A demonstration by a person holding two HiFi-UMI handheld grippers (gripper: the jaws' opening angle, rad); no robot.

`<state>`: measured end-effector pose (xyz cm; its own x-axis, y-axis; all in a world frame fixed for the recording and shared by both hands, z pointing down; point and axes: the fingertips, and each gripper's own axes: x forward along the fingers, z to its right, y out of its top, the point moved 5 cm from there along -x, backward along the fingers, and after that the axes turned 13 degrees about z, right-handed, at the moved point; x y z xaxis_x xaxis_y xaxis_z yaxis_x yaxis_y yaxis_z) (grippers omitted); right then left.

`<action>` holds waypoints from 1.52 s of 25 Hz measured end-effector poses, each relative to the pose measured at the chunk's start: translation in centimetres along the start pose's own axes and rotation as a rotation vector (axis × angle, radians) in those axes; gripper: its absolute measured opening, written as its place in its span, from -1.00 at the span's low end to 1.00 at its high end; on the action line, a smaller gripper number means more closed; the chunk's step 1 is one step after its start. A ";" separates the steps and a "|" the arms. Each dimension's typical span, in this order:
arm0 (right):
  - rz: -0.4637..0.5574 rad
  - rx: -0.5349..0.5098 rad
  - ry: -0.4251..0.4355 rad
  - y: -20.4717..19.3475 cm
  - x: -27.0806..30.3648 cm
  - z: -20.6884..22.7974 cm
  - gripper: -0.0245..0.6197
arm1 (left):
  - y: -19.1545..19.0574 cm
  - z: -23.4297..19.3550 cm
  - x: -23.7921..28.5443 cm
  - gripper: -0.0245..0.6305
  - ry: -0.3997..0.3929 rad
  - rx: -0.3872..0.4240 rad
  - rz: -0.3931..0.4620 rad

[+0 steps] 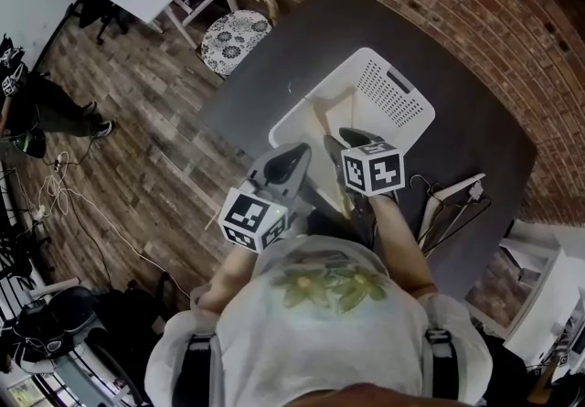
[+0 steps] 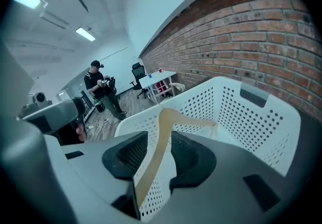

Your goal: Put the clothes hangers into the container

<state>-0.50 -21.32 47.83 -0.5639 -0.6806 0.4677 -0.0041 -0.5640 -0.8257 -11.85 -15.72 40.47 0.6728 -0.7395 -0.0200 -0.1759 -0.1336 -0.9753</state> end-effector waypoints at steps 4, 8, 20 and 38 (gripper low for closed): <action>0.083 -0.147 -0.039 1.7 -2.6 -1.4 -0.69 | 0.1 0.3 -0.3 -0.84 -0.011 0.003 0.005; 0.219 -0.109 0.079 3.1 -5.3 -3.9 -0.80 | 0.1 0.9 -0.6 -0.84 -0.024 0.000 0.009; 0.405 -0.168 0.095 2.3 -10.6 -7.4 -0.82 | -0.3 3.3 -2.0 -0.84 -0.066 -0.008 0.028; 0.392 -0.165 0.043 -2.3 -15.6 -10.0 -0.82 | -1.2 8.6 -6.3 -0.84 -0.125 0.008 0.023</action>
<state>0.06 -4.78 39.29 -0.5828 -0.8067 0.0974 0.0877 -0.1816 -0.9794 -9.72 -5.28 39.85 0.7530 -0.6543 -0.0691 -0.1867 -0.1118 -0.9760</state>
